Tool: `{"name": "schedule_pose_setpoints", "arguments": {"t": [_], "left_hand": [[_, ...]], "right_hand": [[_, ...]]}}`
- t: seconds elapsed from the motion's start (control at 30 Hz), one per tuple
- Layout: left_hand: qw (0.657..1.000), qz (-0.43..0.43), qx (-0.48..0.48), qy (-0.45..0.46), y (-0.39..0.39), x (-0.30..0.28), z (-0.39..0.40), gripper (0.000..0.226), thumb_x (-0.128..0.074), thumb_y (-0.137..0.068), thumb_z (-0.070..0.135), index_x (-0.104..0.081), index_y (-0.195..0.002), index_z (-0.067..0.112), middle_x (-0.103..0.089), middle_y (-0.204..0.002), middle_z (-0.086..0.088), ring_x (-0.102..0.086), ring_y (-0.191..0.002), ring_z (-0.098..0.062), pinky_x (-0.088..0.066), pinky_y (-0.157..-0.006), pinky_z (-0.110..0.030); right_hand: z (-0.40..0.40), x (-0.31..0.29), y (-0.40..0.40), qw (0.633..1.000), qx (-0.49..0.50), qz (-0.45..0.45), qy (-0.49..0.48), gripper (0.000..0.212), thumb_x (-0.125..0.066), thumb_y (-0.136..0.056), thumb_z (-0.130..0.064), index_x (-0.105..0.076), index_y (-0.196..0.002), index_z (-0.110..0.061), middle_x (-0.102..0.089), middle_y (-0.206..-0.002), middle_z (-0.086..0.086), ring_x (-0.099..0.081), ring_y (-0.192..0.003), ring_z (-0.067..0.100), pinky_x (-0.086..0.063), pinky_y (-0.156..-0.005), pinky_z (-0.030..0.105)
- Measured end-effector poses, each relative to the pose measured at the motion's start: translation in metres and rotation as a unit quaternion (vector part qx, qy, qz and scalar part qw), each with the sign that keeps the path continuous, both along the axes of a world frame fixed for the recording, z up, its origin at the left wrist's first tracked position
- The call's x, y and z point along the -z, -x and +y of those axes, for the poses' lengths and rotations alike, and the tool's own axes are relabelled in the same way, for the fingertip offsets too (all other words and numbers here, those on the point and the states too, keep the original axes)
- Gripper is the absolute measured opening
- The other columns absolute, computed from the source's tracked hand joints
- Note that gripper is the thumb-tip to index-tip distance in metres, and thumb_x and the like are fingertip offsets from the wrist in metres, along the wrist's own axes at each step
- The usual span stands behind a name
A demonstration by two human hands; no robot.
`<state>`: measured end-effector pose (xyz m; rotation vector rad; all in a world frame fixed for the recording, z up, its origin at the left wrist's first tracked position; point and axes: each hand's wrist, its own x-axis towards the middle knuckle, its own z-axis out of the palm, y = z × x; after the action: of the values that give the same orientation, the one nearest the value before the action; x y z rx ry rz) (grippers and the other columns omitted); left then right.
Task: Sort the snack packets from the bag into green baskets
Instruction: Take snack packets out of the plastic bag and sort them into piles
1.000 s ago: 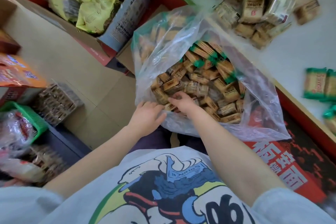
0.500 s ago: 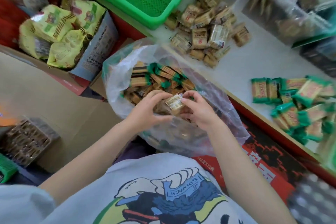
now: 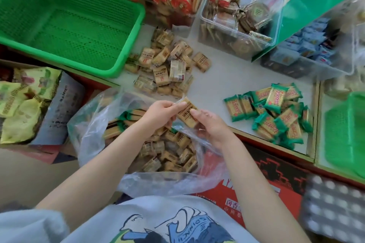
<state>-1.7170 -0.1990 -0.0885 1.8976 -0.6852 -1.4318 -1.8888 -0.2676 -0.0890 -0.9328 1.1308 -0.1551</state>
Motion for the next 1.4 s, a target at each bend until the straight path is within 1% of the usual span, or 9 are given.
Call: {"name": "schedule_pose_setpoints", "arguments": {"t": [0.07,0.13,0.27,0.47,0.67,0.8,0.97,1.23,1.4], "left_hand": [[1.0,-0.01,-0.005,-0.004,0.005,0.008,-0.012,0.043,-0.054,-0.097,0.053,-0.073,-0.1,0.015,-0.067,-0.084,0.002,-0.062,-0.076,-0.012,-0.051,-0.073,-0.028],[0.991,-0.129,0.018,-0.015,0.001,0.027,-0.017,0.037,-0.046,-0.102,0.049,-0.066,-0.115,0.02,-0.064,-0.113,-0.001,-0.057,-0.108,-0.019,-0.044,-0.095,-0.036],[0.924,-0.317,0.194,-0.093,-0.026,0.072,-0.003,0.059,-0.041,-0.102,0.05,-0.036,-0.154,0.024,-0.024,-0.164,-0.002,-0.017,-0.151,-0.026,-0.021,-0.12,-0.051],[0.89,-0.353,0.275,-0.093,-0.031,0.093,0.009,0.069,-0.037,-0.101,0.056,-0.014,-0.16,0.029,0.0,-0.168,0.006,0.003,-0.155,-0.018,-0.01,-0.122,-0.051],[0.883,-0.352,0.294,-0.1,-0.033,0.099,0.014,0.075,-0.038,-0.1,0.058,-0.005,-0.161,0.029,0.011,-0.168,0.007,0.011,-0.154,-0.018,-0.009,-0.123,-0.049],[0.889,-0.338,0.29,-0.102,-0.033,0.101,0.014,0.076,-0.038,-0.1,0.059,-0.003,-0.161,0.029,0.013,-0.167,0.007,0.013,-0.154,-0.018,-0.008,-0.123,-0.049],[0.893,-0.331,0.289,-0.101,-0.035,0.103,0.016,0.076,-0.038,-0.1,0.059,-0.002,-0.161,0.03,0.017,-0.166,0.008,0.015,-0.153,-0.017,-0.007,-0.123,-0.051],[0.888,-0.331,0.299,-0.109,-0.037,0.103,0.013,0.076,-0.037,-0.1,0.06,-0.001,-0.161,0.031,0.017,-0.166,0.008,0.016,-0.153,-0.018,-0.006,-0.123,-0.05],[0.887,-0.325,0.305,-0.116,-0.036,0.097,0.009,0.077,-0.037,-0.1,0.061,-0.003,-0.161,0.03,0.015,-0.167,0.007,0.014,-0.153,-0.019,-0.007,-0.123,-0.05]], "right_hand": [[-0.011,0.007,0.003,0.999,0.04,0.005,0.019,0.017,-0.066,-0.096,-0.024,-0.064,-0.101,-0.008,-0.07,-0.074,-0.003,-0.056,-0.063,0.011,-0.044,-0.059,0.024],[-0.026,0.018,0.005,0.993,0.112,0.008,0.028,0.021,-0.067,-0.095,-0.02,-0.062,-0.111,-0.006,-0.074,-0.088,0.004,-0.066,-0.074,0.017,-0.055,-0.069,0.029],[-0.06,0.053,0.002,0.971,0.23,0.054,0.039,0.036,-0.072,-0.092,-0.013,-0.044,-0.115,-0.016,-0.071,-0.108,0.019,-0.072,-0.079,0.024,-0.059,-0.072,0.035],[-0.098,0.094,-0.044,0.961,0.271,0.048,0.022,0.035,-0.068,-0.093,-0.006,-0.041,-0.114,-0.011,-0.063,-0.121,0.023,-0.071,-0.089,0.03,-0.061,-0.073,0.036],[-0.127,0.115,-0.083,0.965,0.24,0.091,0.06,0.05,-0.064,-0.095,-0.006,-0.047,-0.141,-0.013,-0.063,-0.129,0.008,-0.065,-0.112,0.027,-0.054,-0.099,0.05],[-0.121,0.109,-0.089,0.971,0.13,0.196,0.047,0.045,-0.049,-0.104,-0.028,-0.045,-0.149,-0.027,-0.056,-0.13,0.0,-0.063,-0.11,0.032,-0.061,-0.083,0.049],[-0.117,0.103,-0.099,0.974,0.124,0.188,-0.015,0.035,-0.039,-0.108,-0.03,-0.043,-0.142,-0.027,-0.056,-0.126,0.004,-0.065,-0.104,0.038,-0.062,-0.058,0.047],[-0.118,0.096,-0.12,0.992,0.122,0.044,-0.007,0.041,-0.045,-0.107,-0.031,-0.035,-0.146,-0.031,-0.06,-0.133,0.008,-0.068,-0.103,0.036,-0.061,-0.067,0.056],[-0.108,0.092,-0.1,0.992,0.11,0.059,0.008,0.042,-0.049,-0.106,-0.027,-0.038,-0.146,-0.021,-0.061,-0.131,0.011,-0.072,-0.094,0.03,-0.061,-0.062,0.037]]}}
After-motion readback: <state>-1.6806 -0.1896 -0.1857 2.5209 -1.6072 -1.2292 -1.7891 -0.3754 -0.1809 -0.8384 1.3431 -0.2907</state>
